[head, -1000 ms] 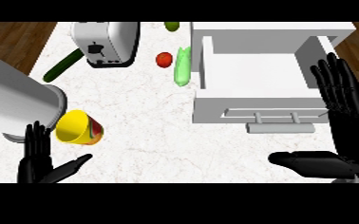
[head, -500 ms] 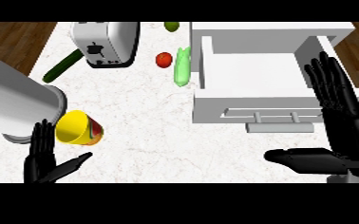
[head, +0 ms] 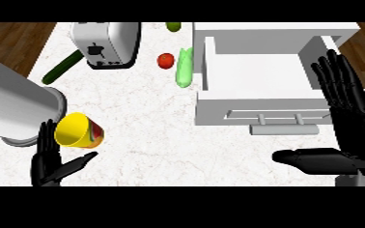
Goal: Pick up the cup, place it into the drawer and close the drawer
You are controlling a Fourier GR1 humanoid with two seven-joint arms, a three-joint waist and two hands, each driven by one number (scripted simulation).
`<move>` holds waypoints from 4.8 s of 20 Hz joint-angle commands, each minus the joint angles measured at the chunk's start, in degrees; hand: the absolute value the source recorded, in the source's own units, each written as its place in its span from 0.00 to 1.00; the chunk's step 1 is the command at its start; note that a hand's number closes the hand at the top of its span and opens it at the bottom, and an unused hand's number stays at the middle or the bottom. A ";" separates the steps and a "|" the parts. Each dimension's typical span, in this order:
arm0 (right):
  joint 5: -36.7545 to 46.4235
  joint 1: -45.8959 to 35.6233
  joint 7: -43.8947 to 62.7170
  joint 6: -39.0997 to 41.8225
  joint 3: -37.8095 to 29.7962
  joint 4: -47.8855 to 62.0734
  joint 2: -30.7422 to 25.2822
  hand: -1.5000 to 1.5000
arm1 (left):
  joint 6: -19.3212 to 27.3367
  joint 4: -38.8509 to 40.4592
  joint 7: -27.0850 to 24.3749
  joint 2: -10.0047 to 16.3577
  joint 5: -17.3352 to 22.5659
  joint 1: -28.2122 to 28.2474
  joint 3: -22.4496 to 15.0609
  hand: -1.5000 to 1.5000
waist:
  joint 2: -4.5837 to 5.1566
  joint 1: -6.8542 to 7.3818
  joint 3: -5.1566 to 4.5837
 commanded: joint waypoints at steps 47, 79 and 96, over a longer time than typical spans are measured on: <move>-1.52 0.01 -0.40 1.77 -2.50 1.53 -1.30 0.00 | -18.75 -8.96 -0.43 -4.43 1.41 -15.09 -5.97 1.00 | -0.12 0.02 0.02; -5.40 -2.04 -2.14 4.33 -7.47 6.20 -3.79 0.00 | 16.36 -30.63 44.63 -14.94 2.04 -48.69 -25.55 1.00 | 0.14 -0.40 0.07; -1.86 1.93 -7.72 5.29 -5.08 5.52 -2.41 0.00 | 25.93 -11.30 39.46 -14.95 19.47 -57.86 -45.04 1.00 | 0.49 -2.56 0.11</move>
